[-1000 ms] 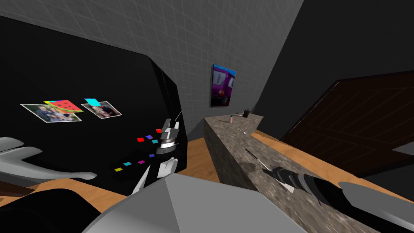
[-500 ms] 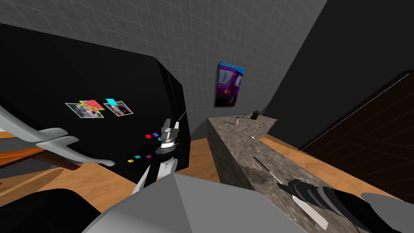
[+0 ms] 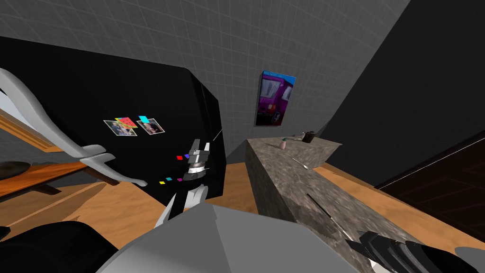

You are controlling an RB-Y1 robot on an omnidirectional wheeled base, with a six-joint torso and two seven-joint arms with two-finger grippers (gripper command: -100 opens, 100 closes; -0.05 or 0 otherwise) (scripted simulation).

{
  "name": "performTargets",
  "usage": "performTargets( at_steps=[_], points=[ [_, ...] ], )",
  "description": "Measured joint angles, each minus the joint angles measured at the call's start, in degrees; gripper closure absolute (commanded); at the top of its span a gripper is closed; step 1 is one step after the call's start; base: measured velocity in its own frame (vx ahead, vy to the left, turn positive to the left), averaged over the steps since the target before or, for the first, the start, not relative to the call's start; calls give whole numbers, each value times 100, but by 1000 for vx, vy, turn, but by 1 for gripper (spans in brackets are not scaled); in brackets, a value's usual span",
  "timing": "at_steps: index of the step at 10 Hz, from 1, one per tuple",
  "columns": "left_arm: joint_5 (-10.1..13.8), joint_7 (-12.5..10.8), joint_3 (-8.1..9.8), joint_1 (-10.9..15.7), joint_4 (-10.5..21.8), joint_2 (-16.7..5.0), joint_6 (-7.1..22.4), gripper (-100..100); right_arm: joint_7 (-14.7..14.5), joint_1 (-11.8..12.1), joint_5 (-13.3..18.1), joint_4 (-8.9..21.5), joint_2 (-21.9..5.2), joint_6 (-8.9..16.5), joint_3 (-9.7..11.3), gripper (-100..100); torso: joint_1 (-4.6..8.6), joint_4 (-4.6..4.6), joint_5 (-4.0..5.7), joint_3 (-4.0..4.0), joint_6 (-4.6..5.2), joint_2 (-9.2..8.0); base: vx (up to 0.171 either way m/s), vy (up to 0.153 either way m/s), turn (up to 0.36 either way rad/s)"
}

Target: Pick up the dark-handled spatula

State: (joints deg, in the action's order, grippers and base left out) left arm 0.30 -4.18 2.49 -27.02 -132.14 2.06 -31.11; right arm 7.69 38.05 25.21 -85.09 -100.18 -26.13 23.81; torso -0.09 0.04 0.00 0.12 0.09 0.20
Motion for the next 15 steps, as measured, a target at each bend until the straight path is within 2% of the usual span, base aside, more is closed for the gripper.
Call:
performTargets(
  at_steps=[1,2,5,6,7,11,12,13,15],
  points=[
    [0,0,0,0,0,0,0,0,-8,11,-6,4,-6,-6,-2,0,-3,-2,0,-5,2,-9,0,0,0],
    [0,0,0,0,0,0,0,0,-7,10,-5,3,-6,-5,-2,-100,-6,-4,-1,-9,2,-15,22,0,85],
    [0,0,0,0,0,0,0,0,-129,17,67,134,332,80,76,-100,-2,-2,0,-4,2,-7,32,-7,76],
    [0,0,0,0,0,0,0,0,-148,-49,134,197,451,96,144,-100,-2,-2,1,-5,1,-7,12,-4,1],
    [0,0,0,0,0,0,0,0,-146,-56,144,203,461,95,155,100,3,-2,6,-5,-1,-8,0,0,0],
    [0,0,0,0,0,0,0,0,-144,-55,141,200,460,92,154,100,12,-2,10,-5,-3,-9,0,0,0],
    [0,0,0,0,0,0,0,0,-144,-55,141,200,460,92,154,0,13,-2,10,-5,-3,-9,0,0,0],
    [0,0,0,0,0,0,0,0,-144,-55,141,200,460,92,154,100,13,-2,10,-5,-3,-9,-15,4,-68],
    [0,0,0,0,0,0,0,0,-96,-20,76,108,261,68,85,100,5,-5,7,-12,0,-20,-35,10,-84]
  ],
)
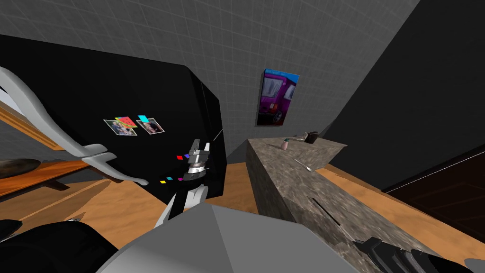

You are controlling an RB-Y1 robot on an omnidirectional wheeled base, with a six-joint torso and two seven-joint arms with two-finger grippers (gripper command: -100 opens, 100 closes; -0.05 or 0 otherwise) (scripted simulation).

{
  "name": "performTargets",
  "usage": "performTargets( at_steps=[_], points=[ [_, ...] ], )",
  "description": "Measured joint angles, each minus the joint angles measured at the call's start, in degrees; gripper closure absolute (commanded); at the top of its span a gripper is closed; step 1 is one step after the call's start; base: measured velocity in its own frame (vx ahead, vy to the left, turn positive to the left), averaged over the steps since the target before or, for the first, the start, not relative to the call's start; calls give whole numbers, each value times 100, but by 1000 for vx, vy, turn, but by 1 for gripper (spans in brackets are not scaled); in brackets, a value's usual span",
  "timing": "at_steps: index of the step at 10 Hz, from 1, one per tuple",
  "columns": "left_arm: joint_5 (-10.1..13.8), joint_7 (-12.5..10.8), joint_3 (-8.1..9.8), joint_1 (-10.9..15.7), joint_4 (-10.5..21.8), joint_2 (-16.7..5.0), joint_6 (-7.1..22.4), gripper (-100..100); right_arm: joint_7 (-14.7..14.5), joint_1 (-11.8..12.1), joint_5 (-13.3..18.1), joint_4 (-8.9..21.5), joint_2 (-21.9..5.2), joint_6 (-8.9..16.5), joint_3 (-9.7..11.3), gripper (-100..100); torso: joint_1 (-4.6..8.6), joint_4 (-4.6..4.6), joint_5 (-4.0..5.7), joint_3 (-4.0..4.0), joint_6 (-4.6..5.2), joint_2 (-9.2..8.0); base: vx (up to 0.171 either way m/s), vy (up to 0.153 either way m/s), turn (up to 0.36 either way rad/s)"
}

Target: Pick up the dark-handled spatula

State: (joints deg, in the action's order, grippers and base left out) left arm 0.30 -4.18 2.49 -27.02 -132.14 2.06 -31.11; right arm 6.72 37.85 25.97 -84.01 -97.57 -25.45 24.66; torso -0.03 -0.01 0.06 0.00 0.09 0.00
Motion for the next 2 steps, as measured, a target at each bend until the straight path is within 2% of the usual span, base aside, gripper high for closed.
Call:
performTargets(
  at_steps=[1,2],
  points=[
    [0,0,0,0,0,0,0,0,20,81,-78,-102,-138,12,-72,100,-1,-1,-1,-3,1,-5,-17,3,-15],
    [0,0,0,0,0,0,0,0,20,91,-89,-115,-153,15,-81,0,2,0,3,0,-1,0,0,0,0]
  ],
)
